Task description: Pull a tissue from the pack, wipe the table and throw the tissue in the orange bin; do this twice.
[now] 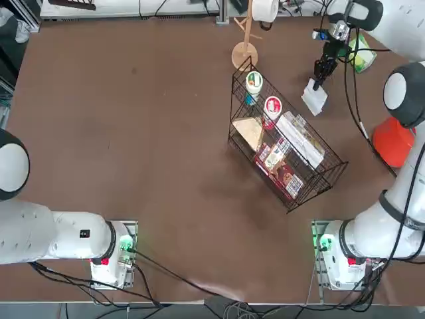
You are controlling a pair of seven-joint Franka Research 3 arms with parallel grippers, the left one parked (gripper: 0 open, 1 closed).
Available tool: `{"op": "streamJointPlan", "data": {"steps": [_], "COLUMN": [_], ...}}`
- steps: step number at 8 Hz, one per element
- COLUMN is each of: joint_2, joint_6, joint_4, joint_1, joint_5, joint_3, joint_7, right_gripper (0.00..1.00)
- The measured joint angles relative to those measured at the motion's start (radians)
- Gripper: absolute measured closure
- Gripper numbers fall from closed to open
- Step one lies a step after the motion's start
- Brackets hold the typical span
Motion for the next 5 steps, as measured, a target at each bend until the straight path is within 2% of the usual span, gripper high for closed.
{"op": "streamJointPlan", "data": {"steps": [5], "joint_2": [0.001], "joint_6": [0.065], "joint_4": [-0.038], "joint_1": [0.004], "joint_5": [-0.04], "joint_3": [0.0], "joint_7": [0.0], "right_gripper": [0.98]}}
